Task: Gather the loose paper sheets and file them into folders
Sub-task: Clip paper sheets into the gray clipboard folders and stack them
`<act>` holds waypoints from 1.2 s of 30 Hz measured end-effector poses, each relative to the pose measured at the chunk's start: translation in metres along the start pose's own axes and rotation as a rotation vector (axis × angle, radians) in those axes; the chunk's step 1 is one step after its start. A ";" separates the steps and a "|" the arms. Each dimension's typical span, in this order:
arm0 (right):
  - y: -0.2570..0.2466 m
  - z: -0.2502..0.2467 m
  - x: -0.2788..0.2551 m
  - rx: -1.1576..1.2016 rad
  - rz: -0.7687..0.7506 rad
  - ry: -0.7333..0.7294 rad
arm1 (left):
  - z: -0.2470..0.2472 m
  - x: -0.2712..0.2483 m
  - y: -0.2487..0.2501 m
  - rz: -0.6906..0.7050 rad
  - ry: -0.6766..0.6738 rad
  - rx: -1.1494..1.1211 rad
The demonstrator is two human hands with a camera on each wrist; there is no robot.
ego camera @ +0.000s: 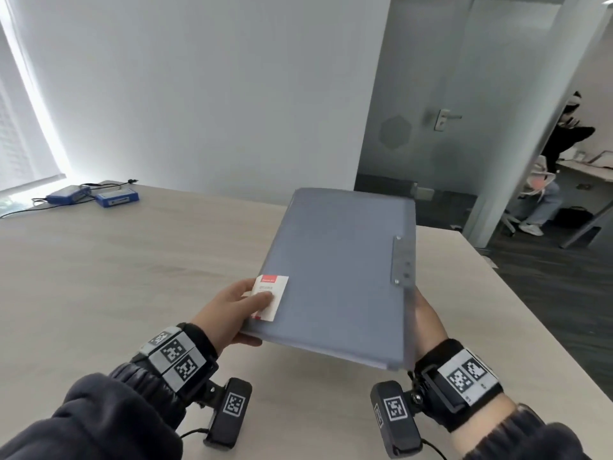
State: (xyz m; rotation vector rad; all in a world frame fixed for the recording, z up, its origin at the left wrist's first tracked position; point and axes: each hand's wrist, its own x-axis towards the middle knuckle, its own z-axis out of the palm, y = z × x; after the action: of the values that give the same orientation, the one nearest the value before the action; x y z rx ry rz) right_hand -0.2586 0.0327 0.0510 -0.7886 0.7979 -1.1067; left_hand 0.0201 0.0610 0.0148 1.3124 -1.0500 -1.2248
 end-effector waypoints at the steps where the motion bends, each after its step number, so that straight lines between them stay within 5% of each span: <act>1: -0.004 0.002 -0.002 -0.015 -0.001 0.034 | 0.003 0.002 0.000 -0.017 -0.022 -0.032; 6: 0.000 -0.022 0.020 -0.123 -0.045 0.114 | 0.019 0.027 -0.007 -0.016 -0.013 -0.211; 13: -0.004 -0.058 0.051 0.180 -0.011 0.171 | 0.060 0.074 0.002 0.050 0.067 -0.234; 28: -0.052 -0.088 0.202 -0.581 -0.208 0.487 | 0.096 0.241 0.042 0.278 0.227 0.300; 36: -0.062 -0.103 0.287 -0.938 -0.082 0.480 | 0.096 0.325 0.030 0.040 0.217 0.448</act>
State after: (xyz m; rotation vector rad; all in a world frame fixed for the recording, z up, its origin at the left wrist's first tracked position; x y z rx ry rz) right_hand -0.3040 -0.2728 0.0098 -1.3536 1.7635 -0.9798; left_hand -0.0401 -0.2740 0.0106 1.7126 -1.2263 -0.8179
